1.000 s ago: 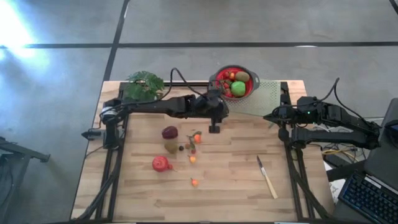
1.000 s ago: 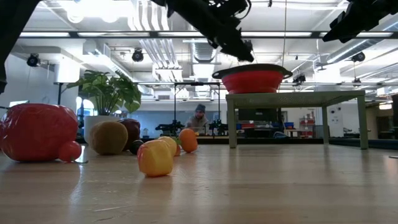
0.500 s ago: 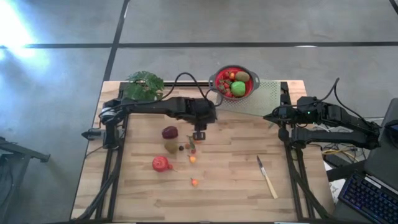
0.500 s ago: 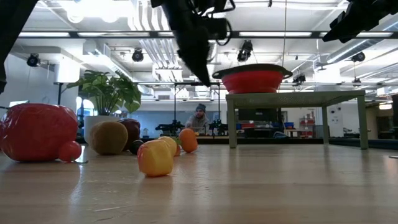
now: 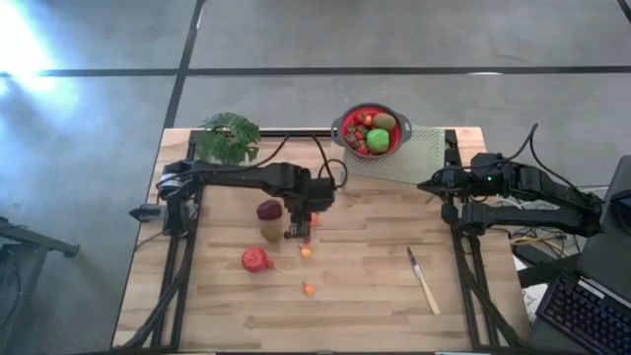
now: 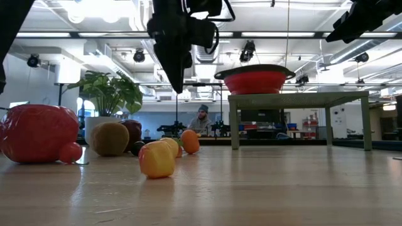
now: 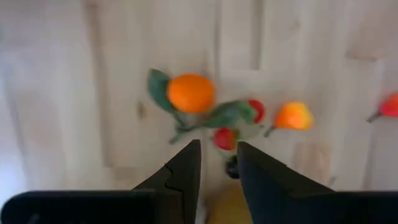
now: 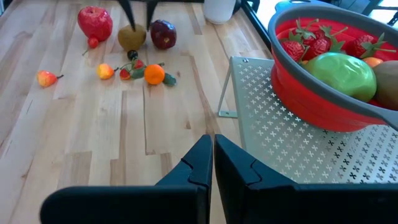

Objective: Pick & Place Fruit
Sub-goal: Put the strawberry into the strainer bowl on the shelf

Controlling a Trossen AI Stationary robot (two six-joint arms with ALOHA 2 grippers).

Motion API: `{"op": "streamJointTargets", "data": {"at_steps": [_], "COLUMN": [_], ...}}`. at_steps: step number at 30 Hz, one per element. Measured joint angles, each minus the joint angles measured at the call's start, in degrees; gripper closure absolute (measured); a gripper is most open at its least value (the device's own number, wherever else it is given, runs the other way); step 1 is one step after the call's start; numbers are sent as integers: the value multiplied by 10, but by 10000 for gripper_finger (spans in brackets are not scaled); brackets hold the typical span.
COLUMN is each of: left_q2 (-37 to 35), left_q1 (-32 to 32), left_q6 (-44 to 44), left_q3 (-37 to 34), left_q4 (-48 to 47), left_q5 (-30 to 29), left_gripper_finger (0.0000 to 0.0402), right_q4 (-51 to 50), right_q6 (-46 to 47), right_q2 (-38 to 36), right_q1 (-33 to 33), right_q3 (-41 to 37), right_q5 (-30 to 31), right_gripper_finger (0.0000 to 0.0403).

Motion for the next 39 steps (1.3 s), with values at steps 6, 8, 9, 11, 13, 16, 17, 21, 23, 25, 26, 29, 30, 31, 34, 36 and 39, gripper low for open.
{"op": "streamJointTargets", "data": {"at_steps": [6,8,9,11,13,16,17,21,23,25,26,29,30,31,34,36,39], "left_q2": [0,0,0,0,0,0,0,0,0,0,0,0,0,0,0,0,0], "left_q1": [-19,-25,-28,-32,-34,-35,-35,-35,-35,-35,-35,-35,-35,-35,-34,-34,-34], "left_q6": [-3,1,2,8,9,10,10,19,25,27,27,31,31,31,31,31,31], "left_q3": [-15,-25,-31,-43,-57,-79,-86,-114,-127,-137,-141,-157,-161,-164,-175,-179,-184], "left_q4": [5,10,15,27,36,72,81,119,131,143,151,172,180,187,195,197,197], "left_q5": [16,18,19,20,20,22,22,22,23,23,23,22,18,13,8,8,7], "left_gripper_finger": [291,291,291,291,291,291,291,291,291,291,291,291,291,291,291,291,291], "right_q4": [0,0,0,0,0,0,0,0,0,0,0,0,0,0,0,0,0], "right_q6": [0,0,0,0,0,0,0,0,0,0,0,0,0,0,0,0,0], "right_q2": [0,0,0,0,0,0,0,0,0,0,0,0,0,0,0,0,0], "right_q1": [0,0,0,0,0,0,0,0,0,0,0,0,0,0,0,0,0], "right_q3": [0,0,0,0,0,0,0,0,0,0,0,0,0,0,0,0,0], "right_q5": [0,0,0,0,0,0,0,0,0,0,0,0,0,0,0,0,0], "right_gripper_finger": [390,390,390,390,390,390,390,390,390,390,390,390,390,390,390,390,390]}}
